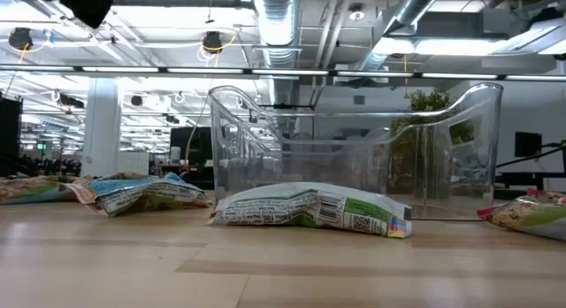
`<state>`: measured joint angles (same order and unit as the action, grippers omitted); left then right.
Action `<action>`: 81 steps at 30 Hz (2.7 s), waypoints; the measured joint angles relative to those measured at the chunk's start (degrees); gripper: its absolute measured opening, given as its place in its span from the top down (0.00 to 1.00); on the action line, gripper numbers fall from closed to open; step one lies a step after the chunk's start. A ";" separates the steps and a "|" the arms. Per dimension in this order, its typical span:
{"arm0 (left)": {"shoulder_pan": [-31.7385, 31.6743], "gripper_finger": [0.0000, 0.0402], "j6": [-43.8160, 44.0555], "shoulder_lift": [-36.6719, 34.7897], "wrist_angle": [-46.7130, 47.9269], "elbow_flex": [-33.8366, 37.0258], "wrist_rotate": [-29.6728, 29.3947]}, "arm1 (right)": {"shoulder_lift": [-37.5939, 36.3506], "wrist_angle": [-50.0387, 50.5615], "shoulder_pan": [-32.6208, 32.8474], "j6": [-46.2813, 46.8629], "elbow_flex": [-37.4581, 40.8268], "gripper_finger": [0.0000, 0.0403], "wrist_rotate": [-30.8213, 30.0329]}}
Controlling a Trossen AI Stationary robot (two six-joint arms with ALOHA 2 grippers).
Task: Pick and place Granola Bars by type
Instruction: Put the blue granola bar into the middle transparent bin
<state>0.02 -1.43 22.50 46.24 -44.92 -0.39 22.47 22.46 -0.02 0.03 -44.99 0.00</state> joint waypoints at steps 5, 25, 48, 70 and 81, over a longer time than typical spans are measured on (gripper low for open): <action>-0.01 1.00 7.90 0.00 -7.00 0.01 0.00 | 0.01 0.00 -0.01 0.00 0.00 1.00 0.01; 0.01 1.00 32.96 2.96 -17.68 -0.01 -1.44 | 0.00 0.00 -0.01 0.00 0.00 1.00 0.00; -0.14 0.82 48.57 18.34 -4.36 -0.01 -20.37 | 0.01 0.00 -0.01 0.00 0.00 1.00 0.00; -16.88 0.73 40.92 34.09 -3.57 -0.01 -14.91 | 0.01 0.00 0.01 0.00 0.00 1.00 0.01; -31.22 0.73 36.77 42.61 -7.58 -0.03 -9.43 | 0.01 0.00 -0.01 0.00 0.00 1.00 0.01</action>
<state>-31.20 35.34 65.11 38.66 -44.95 -9.82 22.48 22.46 -0.03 0.03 -44.99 0.01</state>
